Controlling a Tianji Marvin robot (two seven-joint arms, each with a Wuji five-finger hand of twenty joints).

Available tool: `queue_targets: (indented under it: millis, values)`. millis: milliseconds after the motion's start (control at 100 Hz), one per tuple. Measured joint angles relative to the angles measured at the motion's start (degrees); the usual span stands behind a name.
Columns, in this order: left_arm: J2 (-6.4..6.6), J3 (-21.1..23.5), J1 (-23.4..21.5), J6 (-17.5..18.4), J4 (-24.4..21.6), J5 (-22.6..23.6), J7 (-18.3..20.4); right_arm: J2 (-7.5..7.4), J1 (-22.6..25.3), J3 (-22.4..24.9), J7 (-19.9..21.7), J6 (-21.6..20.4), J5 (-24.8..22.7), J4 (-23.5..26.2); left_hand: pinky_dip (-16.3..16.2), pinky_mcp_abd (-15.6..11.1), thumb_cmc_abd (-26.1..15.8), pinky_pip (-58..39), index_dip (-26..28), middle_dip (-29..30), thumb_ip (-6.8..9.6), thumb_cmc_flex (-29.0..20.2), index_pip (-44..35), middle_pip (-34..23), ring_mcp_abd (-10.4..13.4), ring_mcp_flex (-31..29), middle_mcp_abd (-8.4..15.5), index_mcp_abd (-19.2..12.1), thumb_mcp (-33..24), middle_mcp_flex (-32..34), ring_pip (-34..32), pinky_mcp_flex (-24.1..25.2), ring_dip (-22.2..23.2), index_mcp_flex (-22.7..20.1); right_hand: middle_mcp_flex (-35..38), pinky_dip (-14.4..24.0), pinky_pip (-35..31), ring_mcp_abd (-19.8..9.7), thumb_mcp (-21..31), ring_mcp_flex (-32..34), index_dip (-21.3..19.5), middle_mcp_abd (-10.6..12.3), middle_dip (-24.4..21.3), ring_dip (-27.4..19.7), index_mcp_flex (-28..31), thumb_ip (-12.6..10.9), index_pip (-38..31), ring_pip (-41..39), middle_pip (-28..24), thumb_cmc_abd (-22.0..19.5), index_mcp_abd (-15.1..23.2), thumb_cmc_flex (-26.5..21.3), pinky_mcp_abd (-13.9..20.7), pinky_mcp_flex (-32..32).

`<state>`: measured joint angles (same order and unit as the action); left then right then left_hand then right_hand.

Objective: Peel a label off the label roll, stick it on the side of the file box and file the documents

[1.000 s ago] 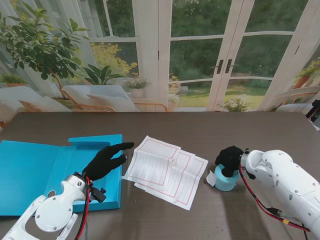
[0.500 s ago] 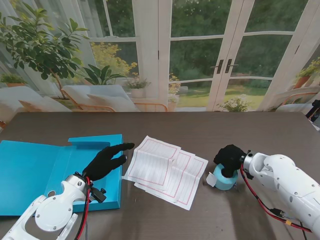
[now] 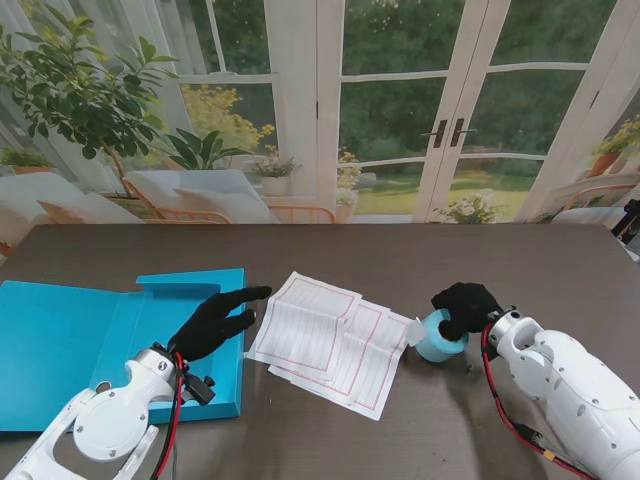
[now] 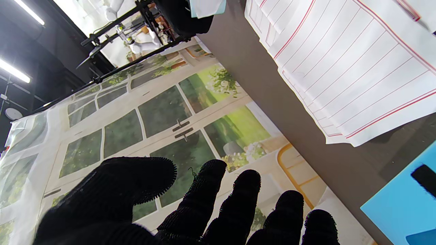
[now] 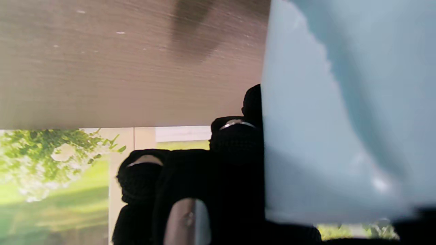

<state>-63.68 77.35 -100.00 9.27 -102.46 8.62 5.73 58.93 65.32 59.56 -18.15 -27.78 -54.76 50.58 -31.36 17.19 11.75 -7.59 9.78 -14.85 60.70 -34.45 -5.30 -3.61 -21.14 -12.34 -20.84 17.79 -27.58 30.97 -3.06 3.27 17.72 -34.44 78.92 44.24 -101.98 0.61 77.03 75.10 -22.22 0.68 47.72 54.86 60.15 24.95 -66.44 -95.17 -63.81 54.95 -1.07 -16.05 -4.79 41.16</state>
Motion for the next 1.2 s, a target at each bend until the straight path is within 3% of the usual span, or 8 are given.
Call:
queue_targets:
  millis: [190,460,710,760,880,1020,1170,1200]
  values:
    - [0.1,-2.0,2.4,-0.3,1.9,-0.8,0.5,1.49,2.0,3.0,-0.9,1.6,1.6,1.1,0.0,0.0,0.0,0.0,0.0,0.0,0.0,0.0,0.0,0.0,0.0,0.0,0.0,0.0,0.0,0.0,0.0,0.0,0.0,0.0,0.0,0.0,0.0,0.1,0.0,0.0,-0.2,-0.1,0.0,0.0,0.0,0.0,0.0,0.0,0.0,0.0,-0.2,-0.2,-0.2,0.0]
    - [0.41,-6.1,8.7,-0.4,6.4,-2.5,4.4,2.07,7.0,8.6,2.5,3.6,3.6,11.9,-0.2,0.0,0.0,0.0,0.0,-0.1,0.0,0.0,0.0,0.0,-0.1,-1.4,-0.2,0.0,0.0,0.0,-0.9,-1.4,0.6,0.0,0.0,0.0,0.0,0.5,0.0,0.0,-0.2,-0.4,0.0,0.0,0.0,0.0,0.0,0.0,0.0,0.0,-0.5,-0.5,-0.8,0.0]
    - [0.79,-10.6,15.0,-0.2,10.3,-4.1,7.1,2.78,9.1,10.2,5.3,5.2,6.2,20.5,-4.8,0.8,0.0,-3.7,0.0,-3.0,-0.01,1.3,0.0,-0.6,-0.8,-3.2,-0.3,0.0,0.9,0.0,-1.7,-4.1,4.3,0.2,0.0,0.0,0.0,0.5,0.0,0.0,-0.2,-0.4,0.0,-0.5,0.0,0.0,0.0,0.0,0.0,0.0,-0.5,-0.6,-0.9,0.0]
    - [0.81,-11.6,16.4,0.0,11.4,-5.2,7.7,2.89,9.4,10.2,5.6,5.4,6.6,21.9,-6.7,1.1,0.1,-4.8,0.0,-3.8,-2.42,2.6,-0.1,-0.7,-1.1,-4.4,-0.6,-0.1,2.0,0.0,-2.6,-4.5,5.5,0.8,0.0,0.0,0.0,0.6,0.0,0.0,-0.2,-0.4,0.0,-0.6,0.0,0.0,0.0,0.0,0.0,0.0,-0.5,-0.6,-0.9,0.0]
    - [0.81,-14.1,19.3,1.6,14.2,-6.5,8.6,3.18,10.8,10.9,7.8,6.3,7.9,26.4,-11.8,1.5,0.1,-6.5,0.0,-6.0,-3.61,6.0,-0.1,-1.3,-1.5,-5.7,-0.6,-0.1,2.8,0.0,-4.5,-5.8,8.5,1.4,0.0,0.0,0.0,0.7,0.0,0.0,-0.2,-0.6,0.0,-0.6,0.0,0.0,0.0,0.0,0.1,0.0,-0.7,-0.6,-1.1,0.0]
    - [0.85,-16.5,22.3,3.9,16.6,-6.0,10.1,3.3,12.6,11.3,8.9,7.2,8.8,31.6,-17.9,1.5,2.4,-8.7,0.6,-8.9,-7.1,9.1,-0.1,-2.1,-1.6,-6.0,-0.4,-0.7,3.3,0.0,-8.1,-7.3,12.3,2.3,0.0,0.0,0.0,0.7,0.0,0.0,-0.2,-0.6,-0.1,-0.9,0.0,0.0,0.0,0.0,0.3,0.0,-0.7,-0.6,-1.2,0.0]
    - [0.88,-18.7,24.8,5.3,18.3,-4.6,10.3,3.66,12.8,10.5,8.7,7.8,10.0,33.1,-22.2,1.5,3.5,-9.4,1.3,-11.6,-7.17,11.6,-0.2,-2.7,-1.6,-6.0,0.1,-2.2,3.2,0.0,-12.6,-7.9,15.2,3.1,0.1,0.0,0.0,0.8,0.0,0.0,-0.2,-0.6,-0.1,-0.9,0.0,0.0,0.0,0.1,0.4,0.0,-0.7,-0.6,-1.6,0.0]
    - [0.84,-19.0,25.2,5.5,18.6,-4.8,10.3,3.7,12.8,10.4,8.8,7.9,10.0,33.4,-22.9,1.5,3.5,-9.4,1.4,-12.3,-8.38,12.0,-0.3,-2.8,-1.6,-5.9,0.2,-2.6,3.3,0.0,-13.7,-8.0,15.6,3.8,0.1,0.0,0.0,0.8,0.0,0.0,-0.2,-0.6,-0.1,-0.9,0.0,0.0,0.0,0.1,0.4,0.0,-0.7,-0.6,-1.6,0.0]
